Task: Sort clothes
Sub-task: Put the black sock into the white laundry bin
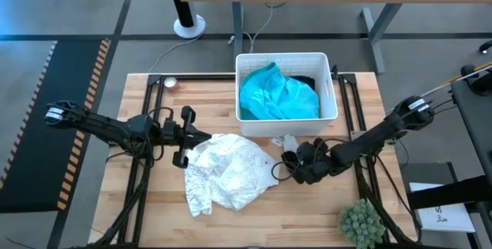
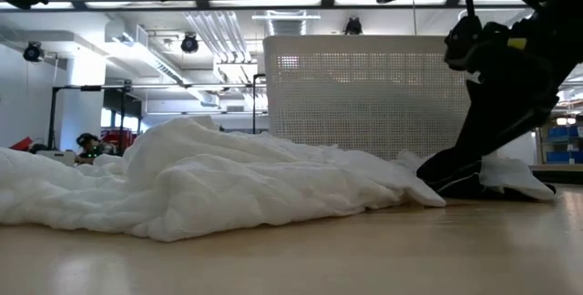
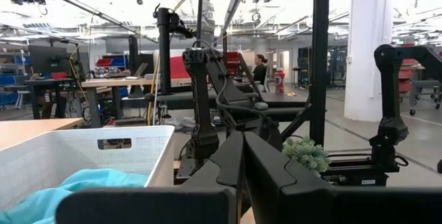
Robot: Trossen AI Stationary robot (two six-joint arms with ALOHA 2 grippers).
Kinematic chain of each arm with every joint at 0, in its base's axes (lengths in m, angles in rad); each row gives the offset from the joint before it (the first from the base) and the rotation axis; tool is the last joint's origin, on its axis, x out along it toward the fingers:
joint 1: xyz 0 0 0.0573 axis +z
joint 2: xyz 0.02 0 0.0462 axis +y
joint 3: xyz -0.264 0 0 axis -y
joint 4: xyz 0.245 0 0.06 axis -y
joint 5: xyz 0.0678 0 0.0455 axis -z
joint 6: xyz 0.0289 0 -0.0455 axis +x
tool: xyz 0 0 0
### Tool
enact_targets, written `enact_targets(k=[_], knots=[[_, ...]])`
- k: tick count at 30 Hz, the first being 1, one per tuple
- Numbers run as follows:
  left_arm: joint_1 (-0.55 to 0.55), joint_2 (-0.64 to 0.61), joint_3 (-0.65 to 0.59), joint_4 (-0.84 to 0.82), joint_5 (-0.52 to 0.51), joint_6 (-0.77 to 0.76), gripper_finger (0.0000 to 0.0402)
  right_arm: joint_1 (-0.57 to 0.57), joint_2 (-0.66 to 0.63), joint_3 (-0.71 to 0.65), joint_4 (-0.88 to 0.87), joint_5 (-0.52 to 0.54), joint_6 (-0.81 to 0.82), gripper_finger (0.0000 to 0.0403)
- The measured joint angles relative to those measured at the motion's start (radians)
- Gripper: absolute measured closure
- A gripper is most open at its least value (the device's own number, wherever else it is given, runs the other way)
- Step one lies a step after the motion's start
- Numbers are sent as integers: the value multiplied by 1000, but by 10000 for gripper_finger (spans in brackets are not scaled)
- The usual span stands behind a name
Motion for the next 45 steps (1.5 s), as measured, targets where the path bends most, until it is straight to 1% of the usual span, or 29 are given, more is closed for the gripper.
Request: enact_targets(k=[1, 3, 5, 8, 9, 10, 15, 21, 26, 30, 34, 38, 42, 45], knots=[[0, 0, 0, 0, 0, 0, 402, 0, 3, 0, 16, 0, -4, 177], [0, 0, 0, 0, 0, 0, 402, 0, 4, 0, 31, 1, -22, 208], [0, 0, 0, 1, 0, 0, 402, 0, 4, 0, 38, 2, -43, 257], [0, 1, 0, 2, 0, 0, 402, 0, 3, 0, 40, 21, -67, 358], [0, 1, 0, 2, 0, 0, 402, 0, 0, 0, 39, 26, -74, 379], [0, 1, 0, 2, 0, 0, 402, 0, -3, 1, 38, 25, -79, 388], [0, 1, 0, 3, 0, 0, 402, 17, -40, 66, 32, 15, -135, 398], [0, 1, 0, 3, 0, 0, 402, 48, -113, 228, -9, 29, -289, 401], [0, 1, 0, 3, 0, 0, 402, 53, -135, 391, -147, 79, -387, 402], [0, 1, 0, 2, 0, -5, 402, 55, -134, 519, -300, 154, -409, 402], [0, 1, 0, 0, 0, -5, 402, 78, -134, 611, -398, 215, -437, 402], [0, 1, 0, 0, 0, -5, 402, 103, -142, 679, -418, 236, -464, 403], [0, 1, 0, -1, 0, -5, 402, 128, -145, 717, -431, 236, -486, 403], [0, 1, 0, 0, 0, -5, 402, 136, -147, 727, -444, 236, -481, 392]])
